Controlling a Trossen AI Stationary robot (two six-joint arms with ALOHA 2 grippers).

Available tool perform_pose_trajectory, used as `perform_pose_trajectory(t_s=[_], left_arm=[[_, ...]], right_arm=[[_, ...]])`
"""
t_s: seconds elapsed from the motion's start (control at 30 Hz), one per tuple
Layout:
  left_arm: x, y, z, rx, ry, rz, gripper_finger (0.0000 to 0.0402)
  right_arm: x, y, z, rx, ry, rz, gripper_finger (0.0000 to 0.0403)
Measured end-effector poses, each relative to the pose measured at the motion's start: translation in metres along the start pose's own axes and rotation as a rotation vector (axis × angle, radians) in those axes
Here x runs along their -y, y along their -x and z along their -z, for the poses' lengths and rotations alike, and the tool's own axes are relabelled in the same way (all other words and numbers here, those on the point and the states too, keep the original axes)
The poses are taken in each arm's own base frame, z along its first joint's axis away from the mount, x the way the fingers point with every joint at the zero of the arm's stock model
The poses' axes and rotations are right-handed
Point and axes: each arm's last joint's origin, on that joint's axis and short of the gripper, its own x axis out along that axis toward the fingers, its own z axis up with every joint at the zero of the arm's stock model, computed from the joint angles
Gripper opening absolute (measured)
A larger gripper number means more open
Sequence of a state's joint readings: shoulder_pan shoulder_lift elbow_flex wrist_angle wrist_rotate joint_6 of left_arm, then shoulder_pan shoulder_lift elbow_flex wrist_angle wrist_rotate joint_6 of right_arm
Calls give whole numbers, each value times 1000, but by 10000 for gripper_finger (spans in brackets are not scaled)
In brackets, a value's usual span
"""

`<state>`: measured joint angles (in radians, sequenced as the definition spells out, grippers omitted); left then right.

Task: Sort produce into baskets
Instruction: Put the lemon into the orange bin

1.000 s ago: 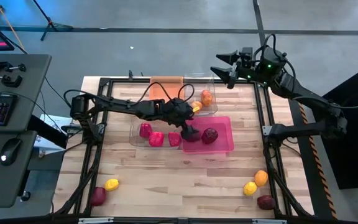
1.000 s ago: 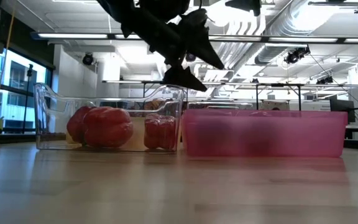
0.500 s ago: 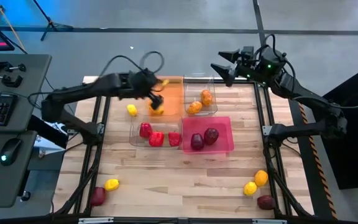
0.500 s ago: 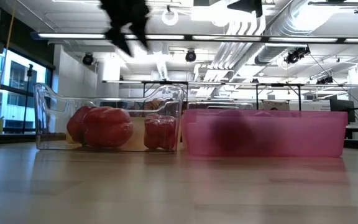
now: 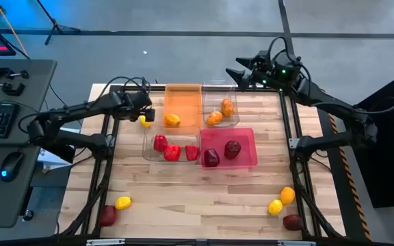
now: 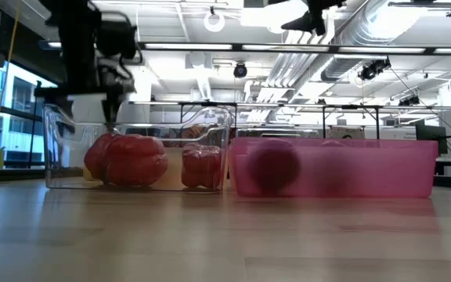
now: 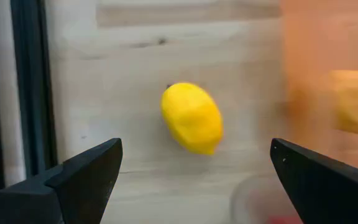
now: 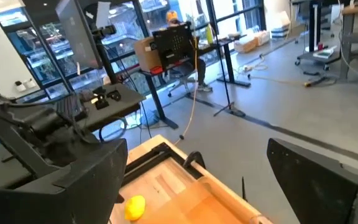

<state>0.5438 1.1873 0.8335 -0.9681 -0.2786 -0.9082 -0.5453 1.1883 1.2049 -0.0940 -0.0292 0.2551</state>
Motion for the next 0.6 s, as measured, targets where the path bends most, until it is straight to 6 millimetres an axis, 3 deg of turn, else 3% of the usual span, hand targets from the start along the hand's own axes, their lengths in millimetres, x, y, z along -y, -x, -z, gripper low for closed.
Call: perform_pose_trajectory(t_s=[0.2,0.6], left_arm=[[-10,-33,3,-21,181,34,397],[-25,-67,10,-63,346,63,397]], right_arm=[[2,-9,6,-29,-33,7,376],[3,-10,9,-54,-26,14,376]])
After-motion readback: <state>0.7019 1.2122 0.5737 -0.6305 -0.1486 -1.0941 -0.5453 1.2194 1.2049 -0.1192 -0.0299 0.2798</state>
